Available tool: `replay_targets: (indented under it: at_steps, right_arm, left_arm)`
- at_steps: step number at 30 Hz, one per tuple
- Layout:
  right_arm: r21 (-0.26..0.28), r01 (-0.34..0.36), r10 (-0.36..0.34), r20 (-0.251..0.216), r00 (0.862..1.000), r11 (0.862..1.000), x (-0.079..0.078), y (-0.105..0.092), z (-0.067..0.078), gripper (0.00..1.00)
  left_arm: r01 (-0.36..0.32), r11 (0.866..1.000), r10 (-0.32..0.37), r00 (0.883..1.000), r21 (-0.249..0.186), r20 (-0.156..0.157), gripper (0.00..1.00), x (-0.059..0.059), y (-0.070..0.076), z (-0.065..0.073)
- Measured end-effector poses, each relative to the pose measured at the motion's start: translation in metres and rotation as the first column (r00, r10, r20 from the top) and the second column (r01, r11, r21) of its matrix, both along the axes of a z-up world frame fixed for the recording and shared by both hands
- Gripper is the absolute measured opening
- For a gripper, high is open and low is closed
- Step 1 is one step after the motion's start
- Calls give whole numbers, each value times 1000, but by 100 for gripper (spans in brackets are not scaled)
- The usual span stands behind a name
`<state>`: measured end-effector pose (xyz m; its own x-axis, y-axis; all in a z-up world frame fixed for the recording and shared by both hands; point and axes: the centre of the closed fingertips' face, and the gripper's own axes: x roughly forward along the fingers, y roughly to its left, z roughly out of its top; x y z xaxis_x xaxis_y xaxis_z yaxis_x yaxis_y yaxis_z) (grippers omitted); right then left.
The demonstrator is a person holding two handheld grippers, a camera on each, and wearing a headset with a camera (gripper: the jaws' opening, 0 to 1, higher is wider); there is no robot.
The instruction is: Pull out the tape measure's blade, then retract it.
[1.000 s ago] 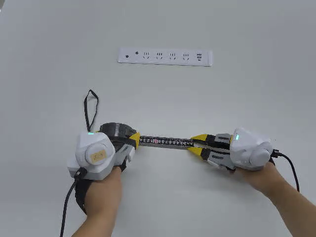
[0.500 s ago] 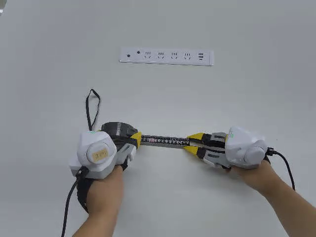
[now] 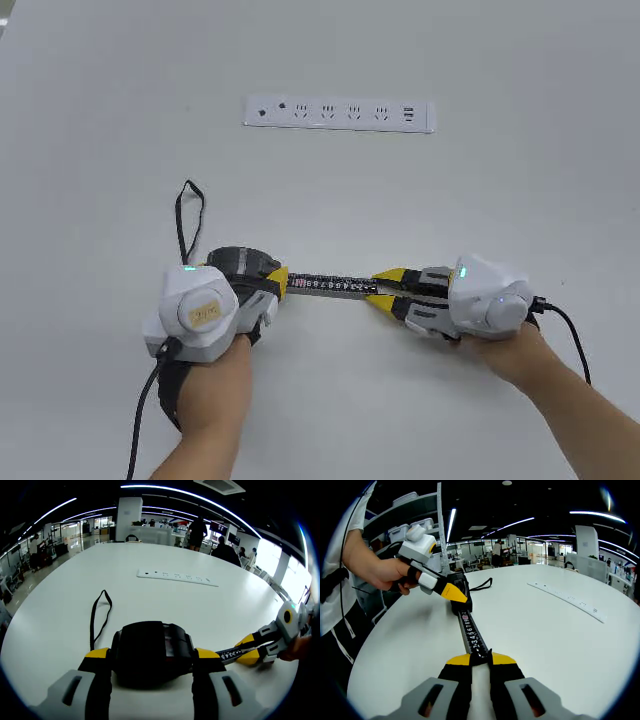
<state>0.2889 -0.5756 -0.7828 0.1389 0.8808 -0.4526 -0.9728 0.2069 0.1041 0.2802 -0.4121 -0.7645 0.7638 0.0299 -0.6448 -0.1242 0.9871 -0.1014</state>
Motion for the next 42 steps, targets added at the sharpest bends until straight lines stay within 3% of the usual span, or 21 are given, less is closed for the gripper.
replay_targets:
  at_steps: [42]
  right_arm:
    - [17, -42, 42, -15, 999, 999, -5, 46, -1, 11]
  left_arm:
    - [-5, 1000, 5, 1000, -5, 0, 63, 1, 1, 0]
